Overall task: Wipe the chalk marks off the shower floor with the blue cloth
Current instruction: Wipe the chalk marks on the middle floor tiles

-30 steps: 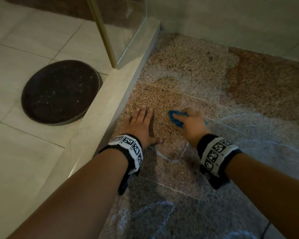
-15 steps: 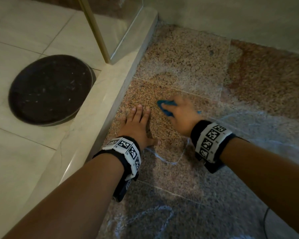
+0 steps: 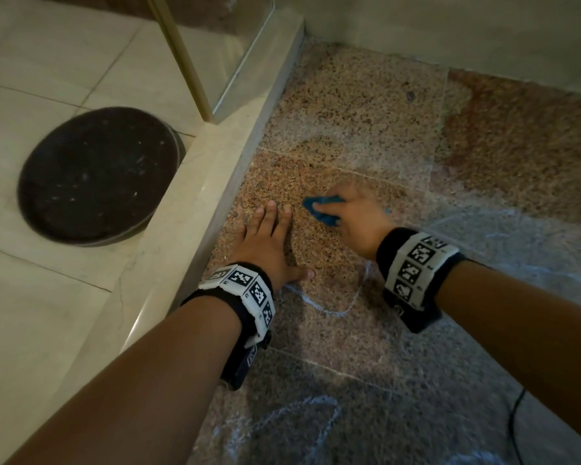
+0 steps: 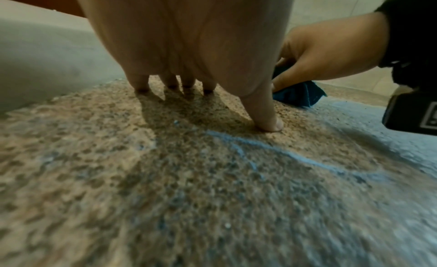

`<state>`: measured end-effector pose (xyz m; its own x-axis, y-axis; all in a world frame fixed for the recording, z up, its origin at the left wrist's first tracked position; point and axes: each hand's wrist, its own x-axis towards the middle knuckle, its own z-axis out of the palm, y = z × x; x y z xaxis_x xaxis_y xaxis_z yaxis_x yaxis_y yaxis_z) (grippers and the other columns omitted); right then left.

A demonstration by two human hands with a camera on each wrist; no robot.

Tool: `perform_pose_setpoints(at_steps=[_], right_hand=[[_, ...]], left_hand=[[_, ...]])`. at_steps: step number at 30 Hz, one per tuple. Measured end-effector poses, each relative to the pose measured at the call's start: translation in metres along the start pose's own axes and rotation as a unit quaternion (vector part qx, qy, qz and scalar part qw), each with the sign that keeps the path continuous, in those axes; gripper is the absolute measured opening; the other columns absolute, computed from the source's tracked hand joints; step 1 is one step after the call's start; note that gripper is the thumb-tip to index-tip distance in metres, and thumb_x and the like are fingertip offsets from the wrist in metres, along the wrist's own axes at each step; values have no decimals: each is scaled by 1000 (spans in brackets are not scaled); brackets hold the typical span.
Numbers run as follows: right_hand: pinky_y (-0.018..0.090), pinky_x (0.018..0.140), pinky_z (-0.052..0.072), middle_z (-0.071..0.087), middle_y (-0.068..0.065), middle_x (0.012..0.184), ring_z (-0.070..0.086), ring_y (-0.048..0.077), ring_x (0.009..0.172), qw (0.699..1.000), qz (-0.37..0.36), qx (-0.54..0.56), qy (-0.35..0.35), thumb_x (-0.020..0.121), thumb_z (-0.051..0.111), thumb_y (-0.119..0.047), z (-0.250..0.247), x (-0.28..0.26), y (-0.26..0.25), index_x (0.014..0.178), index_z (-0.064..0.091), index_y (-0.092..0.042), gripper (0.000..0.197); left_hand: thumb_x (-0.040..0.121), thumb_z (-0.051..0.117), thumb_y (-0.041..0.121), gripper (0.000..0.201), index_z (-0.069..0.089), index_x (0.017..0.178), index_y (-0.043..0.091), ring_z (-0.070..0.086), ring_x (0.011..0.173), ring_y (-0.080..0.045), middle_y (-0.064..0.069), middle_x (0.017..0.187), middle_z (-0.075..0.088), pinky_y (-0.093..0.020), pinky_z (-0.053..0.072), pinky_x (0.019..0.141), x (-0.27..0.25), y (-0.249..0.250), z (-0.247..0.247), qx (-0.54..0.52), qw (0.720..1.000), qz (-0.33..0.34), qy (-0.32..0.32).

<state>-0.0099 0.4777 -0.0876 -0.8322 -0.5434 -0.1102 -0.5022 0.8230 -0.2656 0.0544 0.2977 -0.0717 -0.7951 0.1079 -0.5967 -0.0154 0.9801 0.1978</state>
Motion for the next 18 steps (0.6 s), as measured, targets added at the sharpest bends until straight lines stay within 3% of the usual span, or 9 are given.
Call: perform_pose_setpoints(at_steps=[2, 4, 7, 9, 10, 13, 15, 18], right_hand=[[35, 98, 34, 46, 15, 134, 43, 33, 121, 999, 5, -20, 30, 90, 47, -2, -7, -1, 22, 132, 54, -21, 47], [34, 92, 36, 49, 19, 129, 46, 34, 115, 993, 77, -75, 58, 90, 47, -5, -18, -7, 47, 131, 55, -19, 44], [37, 81, 43, 54, 19, 115, 53, 34, 102, 987, 151, -9, 46, 91, 52, -9, -19, -16, 49, 118, 59, -14, 28], [29, 66, 47, 56, 11, 97, 54, 25, 85, 985, 147, 76, 45, 91, 57, -9, -8, -24, 23, 102, 56, -9, 11], [27, 67, 48, 54, 9, 99, 53, 24, 86, 988, 102, 108, 48, 91, 56, -7, 5, -28, 15, 105, 59, -12, 15], [32, 92, 41, 48, 11, 123, 48, 34, 107, 991, 52, 119, -20, 91, 52, -4, 15, -39, -5, 128, 57, -22, 41], [23, 93, 33, 48, 13, 129, 47, 32, 115, 989, 83, 126, 2, 92, 50, -5, 0, -40, 15, 130, 56, -18, 41], [29, 89, 38, 53, 19, 121, 52, 31, 107, 976, 186, 67, 87, 91, 48, -5, -20, -44, 56, 126, 59, -15, 38]], left_hand=[[78, 58, 71, 115, -19, 151, 27, -20, 146, -21, 0, 157, -29, -44, -4, 119, 0, 0, -1, -1, 1000, 3, -3], [78, 58, 71, 115, -19, 151, 28, -20, 146, -21, 0, 157, -29, -45, -4, 118, 1, -1, -1, -3, 1000, 5, -6], [78, 58, 71, 115, -18, 152, 27, -21, 146, -21, 0, 157, -29, -45, -4, 119, 2, 0, -1, -4, 1000, 6, -8], [78, 58, 71, 115, -18, 152, 27, -20, 147, -21, 0, 157, -28, -45, -4, 118, 2, -1, -1, -5, 1000, 6, -4], [78, 58, 71, 115, -18, 152, 27, -20, 147, -21, 0, 157, -28, -45, -3, 118, 1, -1, -1, -5, 1000, 4, -3], [79, 59, 70, 114, -17, 152, 26, -19, 147, -21, 0, 158, -27, -44, -2, 119, 0, 1, -1, 0, 1000, -1, -1], [79, 59, 70, 114, -17, 152, 26, -19, 147, -22, -1, 158, -27, -44, -2, 119, -1, 2, -3, 4, 1000, 0, -3], [79, 58, 70, 114, -18, 152, 26, -19, 147, -22, -1, 158, -27, -44, -3, 119, -2, 2, -4, 7, 1000, 0, -10]])
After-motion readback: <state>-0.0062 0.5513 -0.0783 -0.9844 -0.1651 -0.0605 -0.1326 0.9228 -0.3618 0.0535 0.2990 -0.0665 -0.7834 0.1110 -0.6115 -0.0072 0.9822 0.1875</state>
